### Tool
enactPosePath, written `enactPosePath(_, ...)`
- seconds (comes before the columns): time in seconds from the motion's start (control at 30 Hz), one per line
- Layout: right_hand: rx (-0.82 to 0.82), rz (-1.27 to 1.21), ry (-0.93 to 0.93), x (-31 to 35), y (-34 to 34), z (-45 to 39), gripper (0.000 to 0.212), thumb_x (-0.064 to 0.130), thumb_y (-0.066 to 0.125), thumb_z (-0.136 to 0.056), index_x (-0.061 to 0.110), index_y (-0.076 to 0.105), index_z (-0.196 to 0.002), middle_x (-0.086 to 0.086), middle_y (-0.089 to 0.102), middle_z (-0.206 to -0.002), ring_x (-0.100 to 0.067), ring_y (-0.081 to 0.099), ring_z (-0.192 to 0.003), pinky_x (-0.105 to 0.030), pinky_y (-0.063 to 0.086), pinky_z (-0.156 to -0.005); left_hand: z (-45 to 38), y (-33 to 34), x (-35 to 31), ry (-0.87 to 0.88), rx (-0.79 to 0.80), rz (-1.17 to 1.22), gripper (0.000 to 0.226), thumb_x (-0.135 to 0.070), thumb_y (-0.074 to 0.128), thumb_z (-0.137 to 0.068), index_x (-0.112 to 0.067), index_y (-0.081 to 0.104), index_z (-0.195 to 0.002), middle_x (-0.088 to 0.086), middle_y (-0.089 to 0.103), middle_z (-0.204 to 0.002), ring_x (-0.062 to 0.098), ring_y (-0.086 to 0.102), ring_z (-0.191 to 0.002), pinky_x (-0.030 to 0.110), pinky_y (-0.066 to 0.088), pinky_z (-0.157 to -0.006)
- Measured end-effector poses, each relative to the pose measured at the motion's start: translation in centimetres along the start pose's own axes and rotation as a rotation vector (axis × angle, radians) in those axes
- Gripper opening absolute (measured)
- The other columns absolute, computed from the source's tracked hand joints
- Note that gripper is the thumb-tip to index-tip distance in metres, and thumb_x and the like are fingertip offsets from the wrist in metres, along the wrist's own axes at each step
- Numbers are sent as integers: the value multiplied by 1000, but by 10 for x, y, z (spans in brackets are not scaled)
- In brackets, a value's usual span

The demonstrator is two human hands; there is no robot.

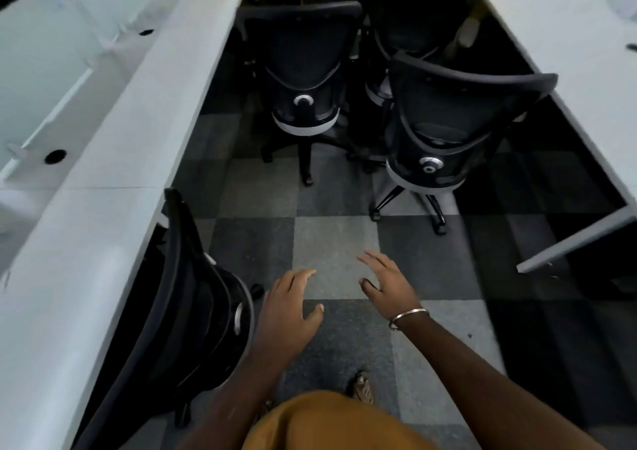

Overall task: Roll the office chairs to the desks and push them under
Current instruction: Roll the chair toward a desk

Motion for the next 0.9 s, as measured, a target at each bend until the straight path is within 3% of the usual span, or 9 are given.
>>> enactPosePath(0.17,-38,-10,146,-59,-40,17,56,18,64,-98,18,48,-152,-2,39,-159,-22,36,-146,-34,34,-117,-39,33,-27,60,157,3,65,-50,57,-90,-28,44,-150,-9,47,-146,14,46,-133,42,42,-109)
enactPosePath(0.43,-83,-36,217,-98,-79,-15,59,18,65,-97,18,47,-152,-2,41,-152,-22,40,-140,-39,43,-112,-104,49,-41,76,248,-1,71,-54,55,-86,-26,45,-151,-6,49,-146,15,48,-131,43,43,-109)
enactPosePath(0.73,-83,37,250,-123,-116,-121,65,22,66,-95,22,42,-156,-2,40,-151,-22,37,-140,-35,40,-112,-229,60,-40,93,340,-1,70,-50,60,-87,-23,47,-150,-2,52,-142,17,48,-131,34,42,-107)
enactPosePath(0.9,-40,141,317,-126,-149,-204,69,31,68,-94,18,41,-156,-9,41,-151,-31,38,-139,-43,41,-112,-298,52,-31,123,393,-13,69,-52,58,-87,-26,46,-150,-5,52,-144,15,48,-133,32,41,-109)
Point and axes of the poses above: each hand's wrist, its own z-axis away from the middle knuckle, its own y-axis out of the palm, x = y × z, the point moved 3 cm from there along -z, towards the middle knuckle
